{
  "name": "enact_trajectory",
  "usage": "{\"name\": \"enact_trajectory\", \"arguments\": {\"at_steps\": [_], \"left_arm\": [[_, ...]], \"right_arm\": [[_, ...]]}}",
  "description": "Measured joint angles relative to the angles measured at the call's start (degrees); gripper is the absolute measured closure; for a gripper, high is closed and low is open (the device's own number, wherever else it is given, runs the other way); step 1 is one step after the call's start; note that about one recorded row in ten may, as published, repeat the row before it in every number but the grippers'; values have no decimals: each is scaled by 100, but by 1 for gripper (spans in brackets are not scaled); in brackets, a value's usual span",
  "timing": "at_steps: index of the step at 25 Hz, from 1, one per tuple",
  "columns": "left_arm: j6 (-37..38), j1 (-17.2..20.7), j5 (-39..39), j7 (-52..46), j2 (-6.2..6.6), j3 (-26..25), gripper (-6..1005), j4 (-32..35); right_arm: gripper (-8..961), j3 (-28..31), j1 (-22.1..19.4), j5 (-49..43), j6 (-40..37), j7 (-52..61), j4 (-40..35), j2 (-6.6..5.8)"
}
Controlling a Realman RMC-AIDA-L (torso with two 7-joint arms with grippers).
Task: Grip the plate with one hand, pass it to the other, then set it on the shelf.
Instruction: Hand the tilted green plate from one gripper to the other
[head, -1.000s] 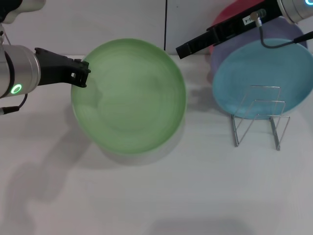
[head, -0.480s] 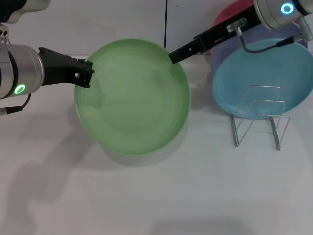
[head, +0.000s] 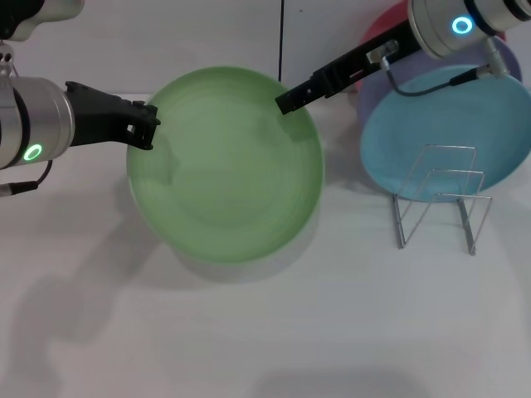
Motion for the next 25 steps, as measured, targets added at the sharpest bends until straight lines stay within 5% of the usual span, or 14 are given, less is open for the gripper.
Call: {"name": "enact_trajectory", "arguments": {"at_steps": [8,13,25], "left_arm": [[9,10,-36,16,7,0,964,-11],[11,18,-46,17,2,0,964,-48],[-1,18,-58,17,-2,9,964,-65]], "right_arm": [[193,-28,47,-40,45,6,106,12],[356,-53,87,-40,83,-7,234,17],[503,-75,162,-40,176,-22,413,25]]}}
